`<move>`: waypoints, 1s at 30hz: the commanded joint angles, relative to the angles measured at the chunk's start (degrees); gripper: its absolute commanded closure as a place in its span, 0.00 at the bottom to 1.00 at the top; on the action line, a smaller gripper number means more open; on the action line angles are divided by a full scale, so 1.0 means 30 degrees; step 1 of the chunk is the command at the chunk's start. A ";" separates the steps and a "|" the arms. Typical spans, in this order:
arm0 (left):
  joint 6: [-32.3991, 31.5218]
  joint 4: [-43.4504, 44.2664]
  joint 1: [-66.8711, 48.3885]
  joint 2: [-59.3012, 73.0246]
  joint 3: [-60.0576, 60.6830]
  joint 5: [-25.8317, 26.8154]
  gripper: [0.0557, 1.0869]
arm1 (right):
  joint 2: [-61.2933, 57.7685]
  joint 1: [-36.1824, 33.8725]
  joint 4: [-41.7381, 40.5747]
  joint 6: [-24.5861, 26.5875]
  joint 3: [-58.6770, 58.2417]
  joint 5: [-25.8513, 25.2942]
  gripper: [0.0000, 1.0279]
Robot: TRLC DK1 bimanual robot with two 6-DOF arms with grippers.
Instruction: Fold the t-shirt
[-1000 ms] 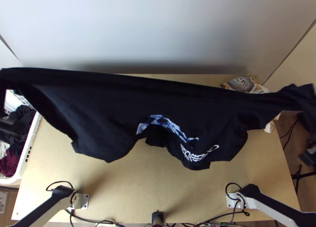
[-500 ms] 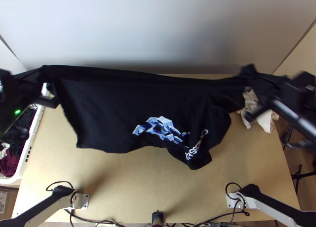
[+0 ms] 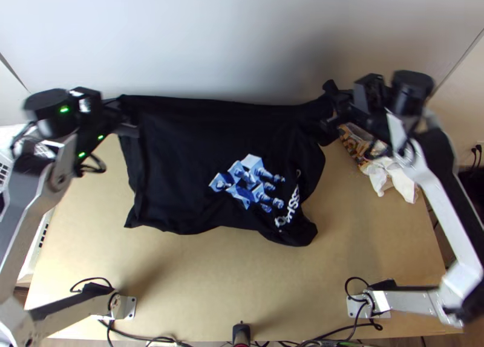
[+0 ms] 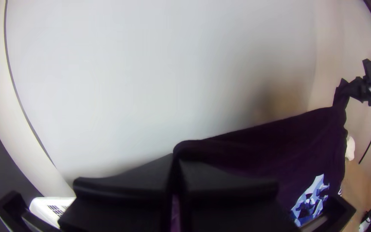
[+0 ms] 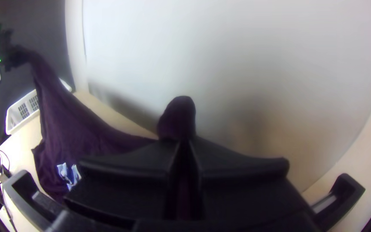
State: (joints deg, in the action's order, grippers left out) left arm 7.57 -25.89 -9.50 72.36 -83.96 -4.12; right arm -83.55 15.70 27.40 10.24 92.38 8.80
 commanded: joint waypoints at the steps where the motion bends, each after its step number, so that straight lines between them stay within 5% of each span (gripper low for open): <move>1: 0.0522 0.3972 0.0968 0.3332 0.1503 -0.0004 0.97 | -0.4436 -0.1075 -0.1691 -0.0073 0.1170 0.0349 0.98; 17: 0.0991 0.9919 0.2140 1.0188 0.0742 -0.0033 0.97 | -1.0061 -0.0899 -0.1926 -0.0484 0.4686 0.0202 0.98; 19: 0.0962 0.9919 0.2052 1.0803 0.0537 -0.0033 0.86 | -1.0383 -0.0899 -0.1926 -0.0659 0.4920 0.0202 0.97; 23: 0.0874 0.8571 0.1789 1.1301 -0.0079 -0.0033 0.31 | -1.0412 -0.0723 -0.1720 -0.1070 0.5037 0.0202 0.63; 25: 0.0522 0.7019 0.1584 1.0979 -0.0459 0.0114 0.24 | -1.0002 -0.0606 -0.1340 -0.1099 0.4862 0.0232 0.28; 27: 0.0376 0.5436 0.1408 1.0158 -0.0518 0.0582 0.13 | -0.9358 -0.0547 -0.1017 -0.1099 0.4393 0.0232 0.09; 30: 0.0200 0.2946 0.1056 0.8254 -0.0518 0.1754 0.07 | -0.8127 -0.0518 -0.0519 -0.1099 0.3485 0.0290 0.05</move>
State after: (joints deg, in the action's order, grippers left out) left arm 9.43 -5.69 -4.73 102.63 -84.25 -3.09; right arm -112.09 13.72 23.35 7.42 105.75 9.28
